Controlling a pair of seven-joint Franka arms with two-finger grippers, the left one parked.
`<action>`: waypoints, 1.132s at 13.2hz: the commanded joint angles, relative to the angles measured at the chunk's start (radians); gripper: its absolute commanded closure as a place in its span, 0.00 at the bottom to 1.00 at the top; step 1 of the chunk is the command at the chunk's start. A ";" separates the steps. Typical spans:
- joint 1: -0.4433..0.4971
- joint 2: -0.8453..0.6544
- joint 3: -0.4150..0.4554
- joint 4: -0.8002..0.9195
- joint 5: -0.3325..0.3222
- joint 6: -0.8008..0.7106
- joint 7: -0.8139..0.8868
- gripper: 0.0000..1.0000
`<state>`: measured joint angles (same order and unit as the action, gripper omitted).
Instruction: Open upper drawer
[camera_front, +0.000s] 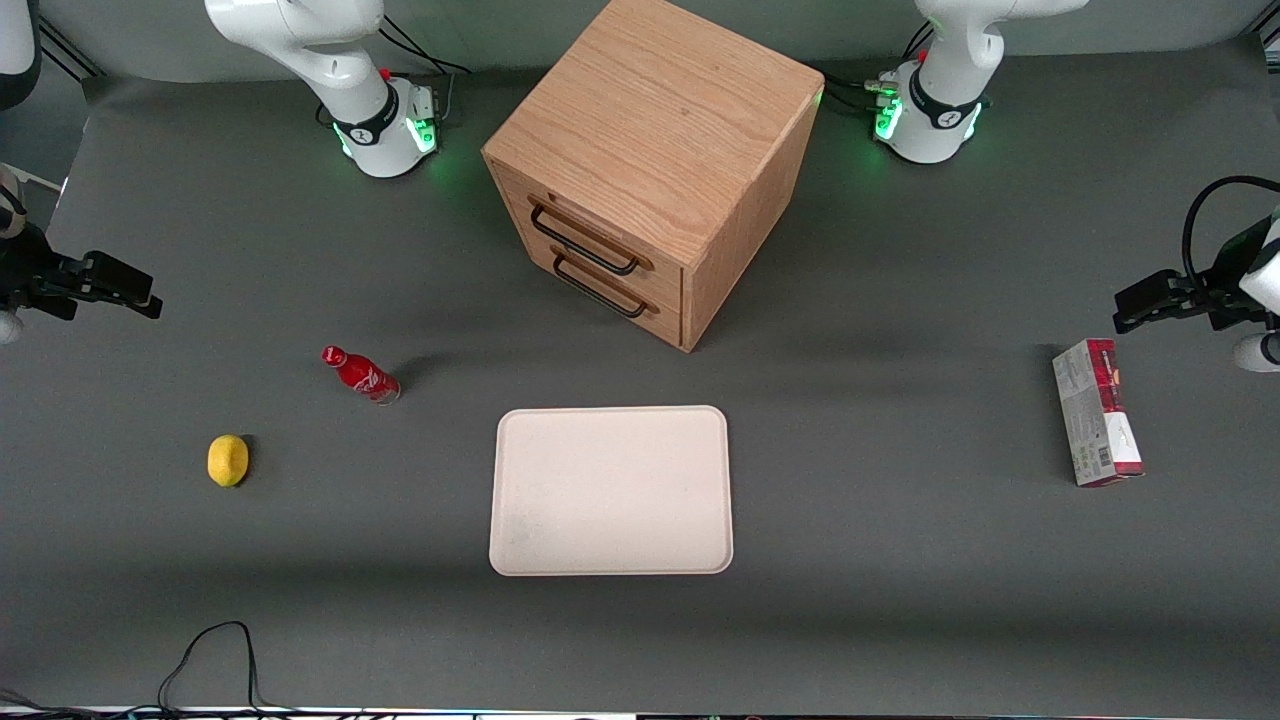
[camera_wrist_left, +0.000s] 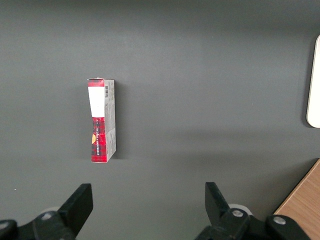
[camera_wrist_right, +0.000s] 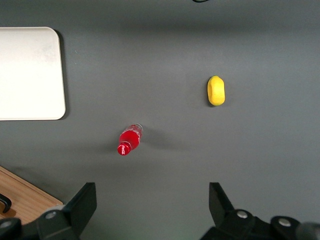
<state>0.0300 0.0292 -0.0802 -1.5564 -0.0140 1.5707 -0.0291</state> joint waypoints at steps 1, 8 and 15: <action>0.001 0.003 -0.003 0.013 0.016 0.006 -0.021 0.00; 0.033 0.061 0.013 0.068 0.020 0.008 -0.018 0.00; 0.371 0.129 0.014 0.111 0.020 0.009 -0.018 0.00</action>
<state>0.3330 0.1390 -0.0562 -1.4759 -0.0039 1.5906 -0.0354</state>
